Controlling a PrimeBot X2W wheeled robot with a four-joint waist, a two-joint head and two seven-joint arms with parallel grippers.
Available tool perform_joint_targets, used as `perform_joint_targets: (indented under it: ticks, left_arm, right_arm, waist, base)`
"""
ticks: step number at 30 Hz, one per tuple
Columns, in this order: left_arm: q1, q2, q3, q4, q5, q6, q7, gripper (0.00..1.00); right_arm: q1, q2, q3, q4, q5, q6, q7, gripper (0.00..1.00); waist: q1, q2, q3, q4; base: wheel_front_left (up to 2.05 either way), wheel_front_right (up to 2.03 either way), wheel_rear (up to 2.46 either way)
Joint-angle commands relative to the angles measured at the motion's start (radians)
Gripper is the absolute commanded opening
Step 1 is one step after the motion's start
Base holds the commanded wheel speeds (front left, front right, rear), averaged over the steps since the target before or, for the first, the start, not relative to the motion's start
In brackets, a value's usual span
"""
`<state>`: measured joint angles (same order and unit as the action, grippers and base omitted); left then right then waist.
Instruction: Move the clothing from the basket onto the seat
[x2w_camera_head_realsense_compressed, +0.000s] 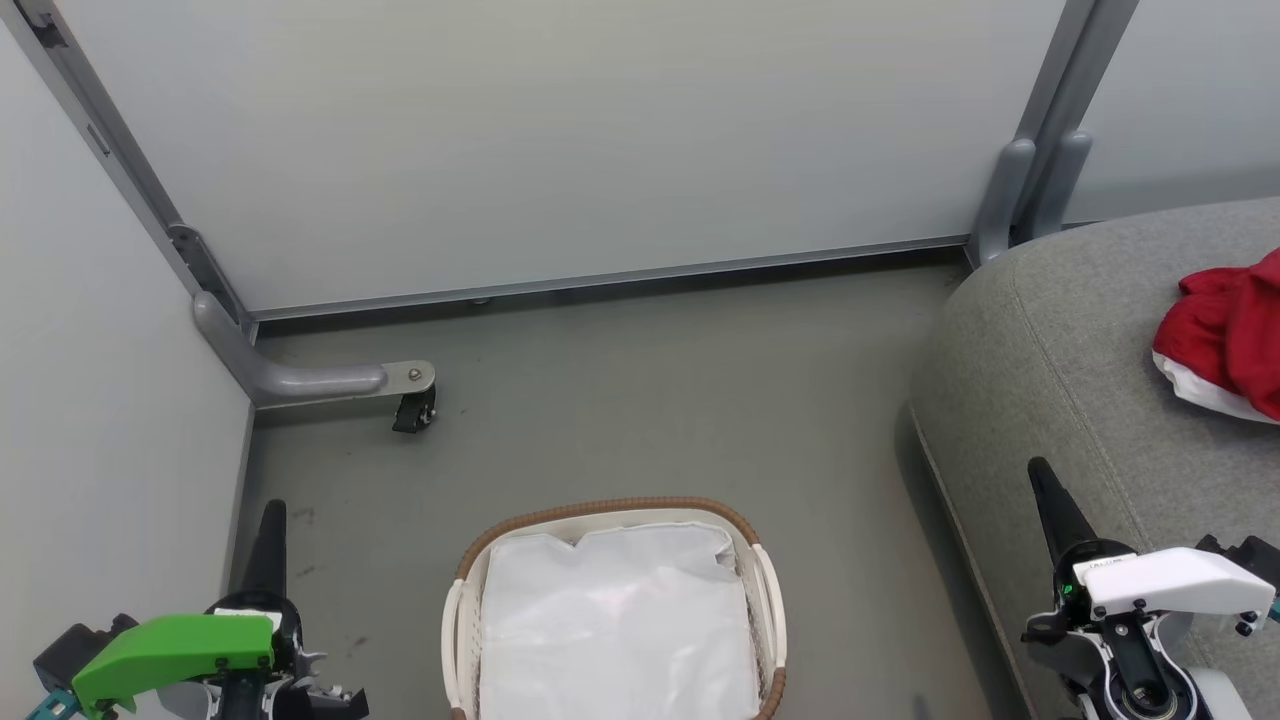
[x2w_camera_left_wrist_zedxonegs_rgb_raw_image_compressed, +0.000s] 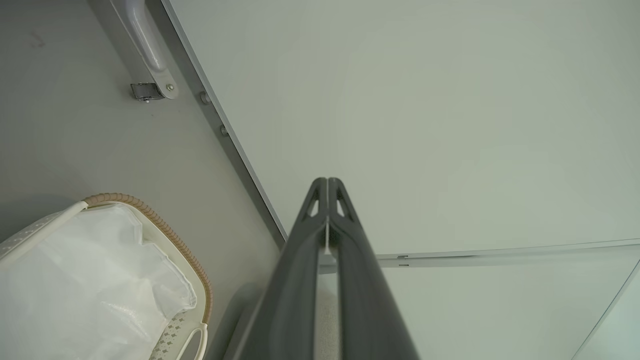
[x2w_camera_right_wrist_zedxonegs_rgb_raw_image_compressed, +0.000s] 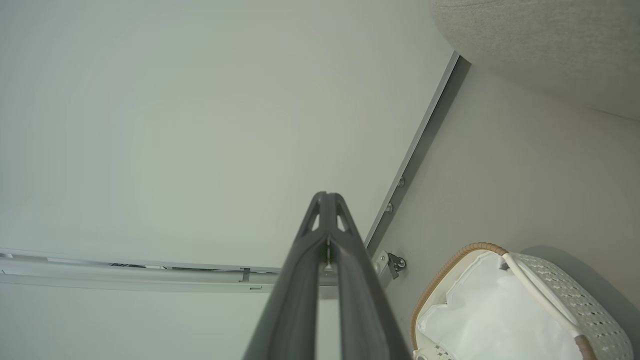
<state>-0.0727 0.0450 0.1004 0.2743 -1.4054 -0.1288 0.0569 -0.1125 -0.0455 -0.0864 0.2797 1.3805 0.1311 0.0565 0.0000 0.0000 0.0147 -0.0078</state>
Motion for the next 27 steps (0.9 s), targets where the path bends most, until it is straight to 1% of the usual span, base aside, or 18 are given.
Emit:
perform_joint_targets:
  ticks: [1, 27]
  left_arm:
    - [-0.024, 0.008, 0.006, -0.009, -0.025, -0.003, 0.006, 0.0]
    - [-0.043, 0.009, 0.015, -0.03, -0.193, -0.003, 0.056, 0.0]
  right_arm:
    - [0.004, -0.006, -0.005, -0.012, 0.026, 0.0, 0.007, 0.0]
    - [0.008, -0.007, -0.028, -0.036, 0.216, 0.0, 0.056, 0.0]
  waist:
    - [0.0, 0.0, -0.001, 0.0]
    - [0.0, 0.0, -0.01, 0.007]
  base:
    - [0.0, 0.0, 0.0]
    - [0.0, 0.0, 0.0]
